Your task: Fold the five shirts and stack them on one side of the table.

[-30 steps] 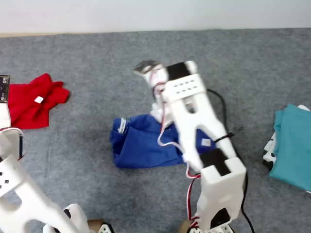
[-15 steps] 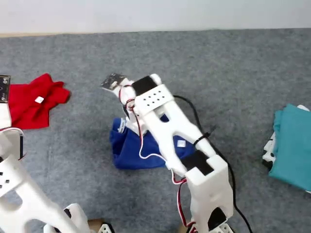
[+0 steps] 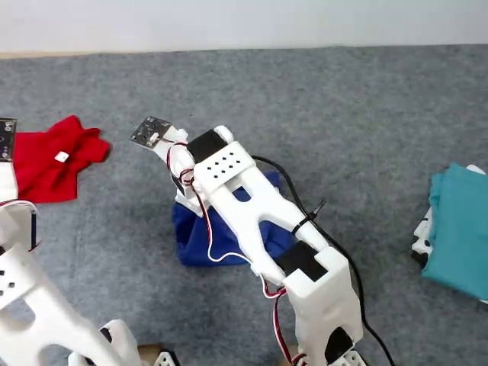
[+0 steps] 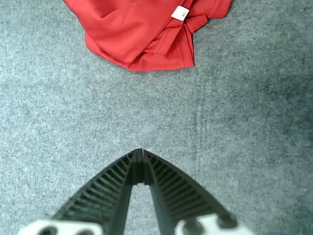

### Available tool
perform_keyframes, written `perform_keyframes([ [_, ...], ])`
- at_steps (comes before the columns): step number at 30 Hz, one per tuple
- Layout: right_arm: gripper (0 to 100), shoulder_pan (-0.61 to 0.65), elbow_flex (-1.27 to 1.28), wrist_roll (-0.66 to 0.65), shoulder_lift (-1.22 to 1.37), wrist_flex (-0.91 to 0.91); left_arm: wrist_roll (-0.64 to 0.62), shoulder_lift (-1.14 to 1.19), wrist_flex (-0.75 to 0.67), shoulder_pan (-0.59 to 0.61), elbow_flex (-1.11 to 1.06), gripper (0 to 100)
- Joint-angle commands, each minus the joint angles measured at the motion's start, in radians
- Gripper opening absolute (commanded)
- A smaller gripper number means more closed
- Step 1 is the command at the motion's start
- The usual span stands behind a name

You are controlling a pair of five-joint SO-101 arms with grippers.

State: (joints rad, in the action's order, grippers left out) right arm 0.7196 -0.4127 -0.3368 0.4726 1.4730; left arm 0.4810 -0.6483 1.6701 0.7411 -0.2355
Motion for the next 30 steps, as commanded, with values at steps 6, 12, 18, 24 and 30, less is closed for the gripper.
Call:
perform_keyframes([
  [6,19.1,0.021,-0.054,-0.025,0.012,-0.021,-0.060,-0.017,-0.009,-0.002,0.002,0],
  [12,21.4,0.073,-0.118,-0.025,0.012,0.005,-0.061,-0.015,-0.009,-0.002,0.002,0],
  [18,21.2,0.022,-0.285,-0.025,0.015,0.191,-0.061,-0.021,-0.009,0.003,0.002,0],
  [24,21.2,-0.131,-0.344,-0.041,0.007,0.323,-0.061,-0.021,-0.009,0.003,0.002,0],
  [30,14.4,-0.303,-0.238,-0.157,-0.065,0.325,-0.061,-0.023,0.040,0.005,0.010,0],
])
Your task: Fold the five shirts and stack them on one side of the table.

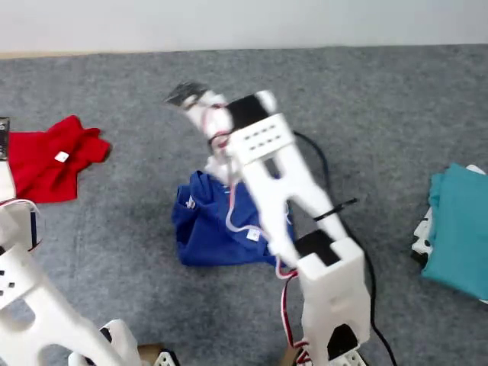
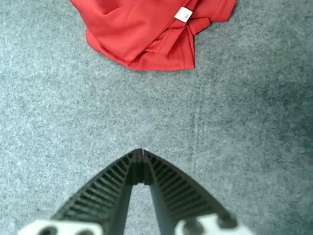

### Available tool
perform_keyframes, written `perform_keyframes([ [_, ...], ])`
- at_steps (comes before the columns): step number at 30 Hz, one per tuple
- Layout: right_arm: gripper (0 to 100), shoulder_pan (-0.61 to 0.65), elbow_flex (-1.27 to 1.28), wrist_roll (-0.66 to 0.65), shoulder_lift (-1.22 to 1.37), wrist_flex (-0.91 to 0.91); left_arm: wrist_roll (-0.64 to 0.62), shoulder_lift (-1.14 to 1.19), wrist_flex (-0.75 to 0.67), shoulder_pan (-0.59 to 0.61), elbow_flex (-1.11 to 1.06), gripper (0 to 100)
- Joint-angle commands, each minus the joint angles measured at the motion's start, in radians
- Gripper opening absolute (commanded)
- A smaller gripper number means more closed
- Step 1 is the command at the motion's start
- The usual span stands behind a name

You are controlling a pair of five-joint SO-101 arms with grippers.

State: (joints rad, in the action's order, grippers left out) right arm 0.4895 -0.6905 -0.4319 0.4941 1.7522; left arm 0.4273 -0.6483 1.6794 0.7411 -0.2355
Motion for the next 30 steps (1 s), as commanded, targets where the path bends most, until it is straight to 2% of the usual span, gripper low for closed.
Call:
perform_keyframes([
  [1,11.7,-0.101,0.084,-0.081,-0.102,0.045,-0.008,-0.023,0.044,0.005,0.010,0],
  [7,1.0,-0.189,0.334,-0.193,-0.116,0.012,-0.008,-0.023,0.055,0.005,0.005,0],
  [11,1.0,-0.193,0.385,-0.199,-0.067,-0.045,-0.009,-0.023,0.051,-0.002,0.004,0],
  [14,1.0,-0.130,0.385,-0.198,-0.050,-0.038,-0.009,-0.023,0.051,-0.002,0.004,0],
  [24,1.0,0.205,0.397,-0.112,-0.050,0.041,-0.009,-0.021,0.000,-0.002,0.004,0],
  [30,1.0,0.329,0.404,-0.086,-0.154,0.042,-0.009,-0.021,-0.005,-0.002,0.005,0],
])
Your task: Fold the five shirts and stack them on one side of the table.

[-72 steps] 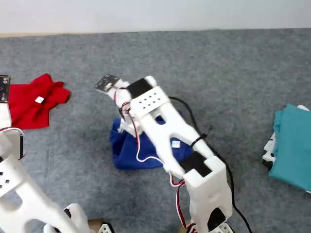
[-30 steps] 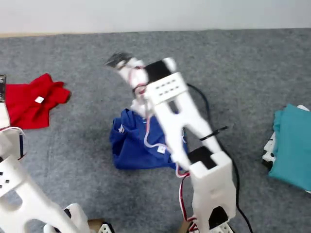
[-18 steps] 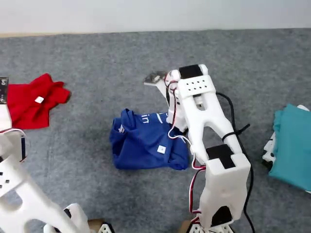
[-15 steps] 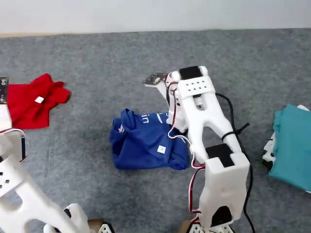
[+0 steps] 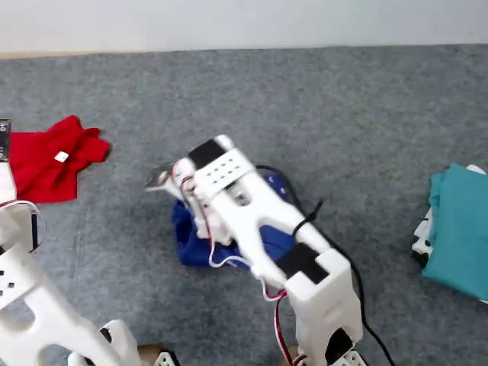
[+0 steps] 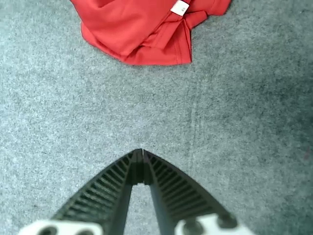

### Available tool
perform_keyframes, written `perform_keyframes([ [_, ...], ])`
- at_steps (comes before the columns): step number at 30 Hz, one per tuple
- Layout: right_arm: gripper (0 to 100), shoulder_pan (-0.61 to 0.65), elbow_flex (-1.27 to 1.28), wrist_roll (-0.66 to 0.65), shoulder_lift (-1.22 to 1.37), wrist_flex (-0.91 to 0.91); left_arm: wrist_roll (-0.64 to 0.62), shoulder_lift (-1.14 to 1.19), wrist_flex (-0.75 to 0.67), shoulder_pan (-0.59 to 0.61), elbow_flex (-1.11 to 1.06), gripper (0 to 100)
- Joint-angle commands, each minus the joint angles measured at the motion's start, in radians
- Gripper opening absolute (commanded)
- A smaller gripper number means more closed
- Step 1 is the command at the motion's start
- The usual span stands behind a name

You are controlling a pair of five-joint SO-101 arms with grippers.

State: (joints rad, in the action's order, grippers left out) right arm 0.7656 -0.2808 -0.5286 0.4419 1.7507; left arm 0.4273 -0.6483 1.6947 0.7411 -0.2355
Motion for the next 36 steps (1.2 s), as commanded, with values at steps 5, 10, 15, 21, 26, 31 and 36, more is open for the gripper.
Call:
perform_keyframes([
  [5,1.0,0.085,-0.005,0.011,-0.222,0.044,-0.009,-0.021,-0.020,-0.002,0.008,0],
  [10,1.0,-0.005,-0.005,0.003,-0.289,0.038,-0.009,-0.021,-0.020,-0.002,0.008,0],
  [15,1.0,-0.136,-0.009,0.003,-0.223,-0.054,-0.009,-0.021,-0.020,-0.002,0.008,0],
  [21,1.0,-0.140,-0.009,0.006,-0.062,-0.166,-0.009,-0.023,-0.017,0.003,0.008,0],
  [26,1.0,0.038,-0.011,0.011,-0.010,-0.145,-0.009,-0.025,-0.014,0.005,0.010,0],
  [31,1.0,0.113,-0.064,0.011,-0.038,-0.133,-0.009,-0.025,-0.014,0.005,0.010,0],
  [36,1.0,0.050,-0.110,0.006,-0.094,-0.082,-0.009,-0.051,-0.014,0.005,0.010,0],
])
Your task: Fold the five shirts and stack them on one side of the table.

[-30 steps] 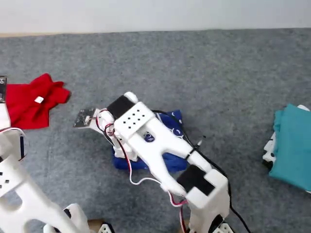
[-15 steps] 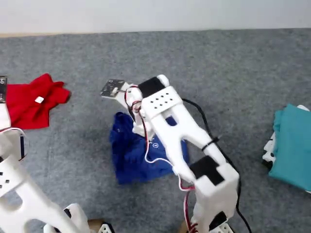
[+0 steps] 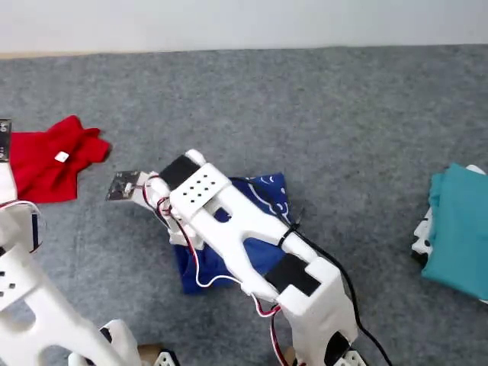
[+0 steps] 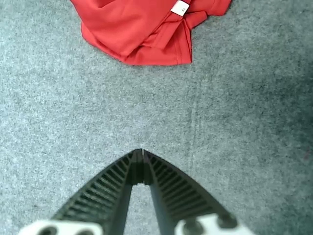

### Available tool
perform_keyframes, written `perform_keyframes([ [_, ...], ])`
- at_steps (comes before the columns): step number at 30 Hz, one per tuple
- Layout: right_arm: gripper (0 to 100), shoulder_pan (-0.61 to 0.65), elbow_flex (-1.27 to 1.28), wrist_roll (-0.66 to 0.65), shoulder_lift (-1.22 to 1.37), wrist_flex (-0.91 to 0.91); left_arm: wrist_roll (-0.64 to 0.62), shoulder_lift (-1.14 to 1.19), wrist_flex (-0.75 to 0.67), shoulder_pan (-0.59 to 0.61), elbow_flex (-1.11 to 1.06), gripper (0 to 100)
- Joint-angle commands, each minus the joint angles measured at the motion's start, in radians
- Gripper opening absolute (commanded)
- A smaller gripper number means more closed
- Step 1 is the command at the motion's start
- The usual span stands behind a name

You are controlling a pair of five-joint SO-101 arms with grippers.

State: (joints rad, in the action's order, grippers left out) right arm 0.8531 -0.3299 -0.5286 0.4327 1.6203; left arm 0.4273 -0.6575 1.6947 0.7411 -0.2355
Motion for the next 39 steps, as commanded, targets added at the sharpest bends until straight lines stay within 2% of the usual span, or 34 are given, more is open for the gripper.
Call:
perform_keyframes([
  [1,1.0,-0.047,-0.063,0.006,-0.094,0.074,-0.009,-0.057,-0.014,0.005,0.010,0],
  [4,1.0,-0.079,-0.063,0.008,-0.137,0.171,-0.009,-0.110,-0.015,-0.002,0.010,0],
  [9,1.0,-0.191,-0.037,0.041,-0.297,0.174,-0.011,-0.141,0.008,-0.015,0.002,0],
  [14,1.0,-0.209,0.049,0.098,-0.358,0.171,-0.011,-0.149,0.055,-0.063,0.002,0],
  [17,1.0,-0.209,0.068,0.120,-0.326,0.094,-0.011,-0.150,0.057,-0.061,0.002,0],
  [25,1.1,-0.177,0.064,0.141,-0.119,-0.317,-0.011,-0.152,0.057,0.055,0.008,0],
  [31,1.1,-0.159,-0.043,0.138,0.067,-0.446,-0.011,-0.152,0.057,0.135,0.008,0],
  [36,1.9,-0.174,-0.212,0.072,0.180,-0.358,-0.011,-0.152,0.057,0.158,0.008,0],
  [39,7.8,-0.176,-0.344,0.075,0.180,-0.237,-0.011,-0.152,0.057,0.158,0.005,0],
])
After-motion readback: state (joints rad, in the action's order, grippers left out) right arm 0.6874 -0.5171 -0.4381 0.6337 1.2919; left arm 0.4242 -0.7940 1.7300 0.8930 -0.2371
